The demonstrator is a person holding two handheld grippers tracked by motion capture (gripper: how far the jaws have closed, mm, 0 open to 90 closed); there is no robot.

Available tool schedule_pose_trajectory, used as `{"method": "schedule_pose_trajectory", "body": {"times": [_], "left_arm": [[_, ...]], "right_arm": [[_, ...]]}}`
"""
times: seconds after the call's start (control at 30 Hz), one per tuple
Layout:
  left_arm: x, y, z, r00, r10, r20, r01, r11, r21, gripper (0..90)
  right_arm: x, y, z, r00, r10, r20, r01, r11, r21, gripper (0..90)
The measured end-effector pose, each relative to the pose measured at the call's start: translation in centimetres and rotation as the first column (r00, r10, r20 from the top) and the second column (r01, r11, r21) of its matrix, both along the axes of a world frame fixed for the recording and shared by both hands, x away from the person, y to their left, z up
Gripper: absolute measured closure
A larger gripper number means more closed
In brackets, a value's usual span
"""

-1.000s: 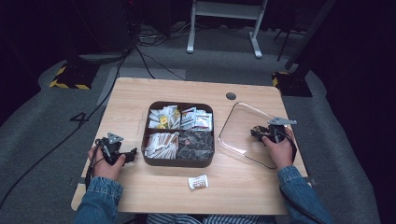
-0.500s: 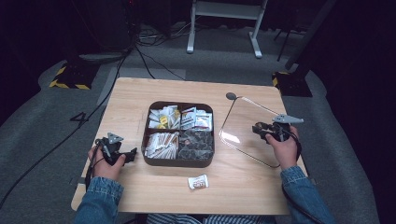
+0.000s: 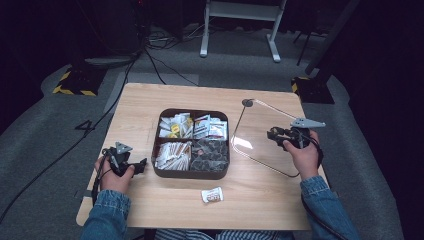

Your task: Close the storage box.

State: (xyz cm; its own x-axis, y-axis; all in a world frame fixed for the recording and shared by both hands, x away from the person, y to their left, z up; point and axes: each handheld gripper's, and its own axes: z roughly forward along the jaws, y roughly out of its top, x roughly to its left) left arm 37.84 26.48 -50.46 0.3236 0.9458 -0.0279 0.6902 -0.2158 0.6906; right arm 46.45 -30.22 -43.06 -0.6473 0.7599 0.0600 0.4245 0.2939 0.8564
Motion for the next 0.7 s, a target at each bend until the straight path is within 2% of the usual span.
{"method": "schedule_pose_trajectory", "body": {"times": [0.07, 0.23, 0.27, 0.37, 0.4, 0.7], "left_arm": [[0.0, 0.0, 0.0, 1.0, 0.0, 0.0, 0.0, 1.0, 0.0, 16.9], [0.0, 0.0, 0.0, 1.0, 0.0, 0.0, 0.0, 1.0, 0.001, 16.9], [0.0, 0.0, 0.0, 1.0, 0.0, 0.0, 0.0, 1.0, 0.001, 16.9], [0.0, 0.0, 0.0, 1.0, 0.0, 0.0, 0.0, 1.0, 0.001, 16.9], [0.0, 0.0, 0.0, 1.0, 0.0, 0.0, 0.0, 1.0, 0.001, 16.9], [0.0, 0.0, 0.0, 1.0, -0.001, 0.0, 0.001, 1.0, 0.002, 17.0]], "right_arm": [[0.1, 0.2, 0.1, 1.0, 0.007, 0.002, -0.007, 1.0, -0.004, 59.0], [0.3, 2.2, 1.2, 0.9968, 0.08, -0.004, -0.08, 0.997, 0.004, 59.0], [0.3, 2.2, 1.2, 0.9968, 0.08, -0.004, -0.08, 0.997, 0.004, 59.0], [0.2, 3.9, 2.0, 0.9929, 0.119, 0.001, -0.119, 0.993, 0.002, 59.0], [0.2, 3.9, 2.0, 0.9929, 0.119, 0.001, -0.119, 0.993, 0.002, 59.0], [0.2, 8.1, 4.2, 0.9811, 0.194, 0.003, -0.194, 0.981, -0.008, 59.0]]}}
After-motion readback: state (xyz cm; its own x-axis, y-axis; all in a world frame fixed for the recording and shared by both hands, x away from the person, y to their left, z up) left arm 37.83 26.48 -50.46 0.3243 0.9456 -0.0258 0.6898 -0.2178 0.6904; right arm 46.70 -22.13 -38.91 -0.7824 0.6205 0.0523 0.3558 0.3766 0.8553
